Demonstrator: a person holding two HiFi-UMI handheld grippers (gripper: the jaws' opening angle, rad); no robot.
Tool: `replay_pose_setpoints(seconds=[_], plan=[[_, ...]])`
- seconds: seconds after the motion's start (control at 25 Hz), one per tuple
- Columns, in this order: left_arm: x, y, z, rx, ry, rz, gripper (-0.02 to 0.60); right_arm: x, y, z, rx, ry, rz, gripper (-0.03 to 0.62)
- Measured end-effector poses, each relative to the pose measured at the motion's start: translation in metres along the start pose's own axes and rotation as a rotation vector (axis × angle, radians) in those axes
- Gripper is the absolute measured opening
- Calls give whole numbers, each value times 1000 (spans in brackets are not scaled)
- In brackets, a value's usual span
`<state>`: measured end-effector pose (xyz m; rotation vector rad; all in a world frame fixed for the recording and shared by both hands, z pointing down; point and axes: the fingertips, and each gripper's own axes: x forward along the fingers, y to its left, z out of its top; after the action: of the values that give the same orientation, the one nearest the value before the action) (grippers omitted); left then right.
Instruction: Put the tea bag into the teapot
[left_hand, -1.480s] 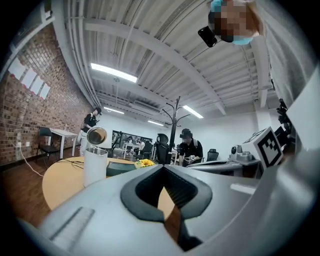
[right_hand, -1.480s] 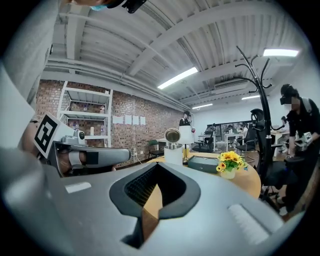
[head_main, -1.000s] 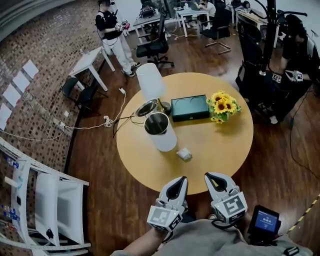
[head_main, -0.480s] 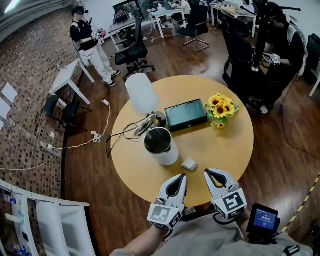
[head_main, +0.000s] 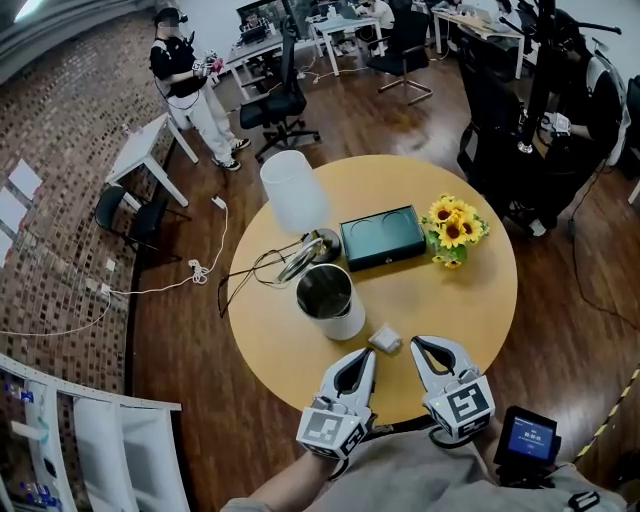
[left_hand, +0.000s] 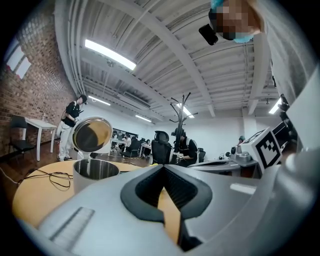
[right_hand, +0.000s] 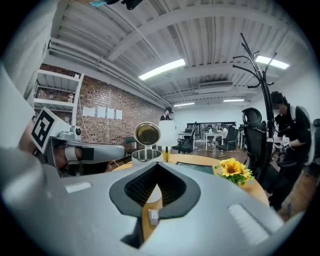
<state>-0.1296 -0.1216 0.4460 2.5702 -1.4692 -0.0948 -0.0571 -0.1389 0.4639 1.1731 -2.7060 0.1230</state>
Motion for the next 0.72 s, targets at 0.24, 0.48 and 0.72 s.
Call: replay_pose_setpoints(seconds=[0.24, 0.48, 0.72], plan=[[12, 9, -15, 5, 42, 28, 0, 11, -11, -9, 11, 15, 11, 8], [28, 22, -66, -8, 151, 52, 1, 28, -17, -39, 30, 96, 41, 8], [41, 37, -119, -42, 255, 59, 0, 50, -19, -87, 55, 164, 65, 8]])
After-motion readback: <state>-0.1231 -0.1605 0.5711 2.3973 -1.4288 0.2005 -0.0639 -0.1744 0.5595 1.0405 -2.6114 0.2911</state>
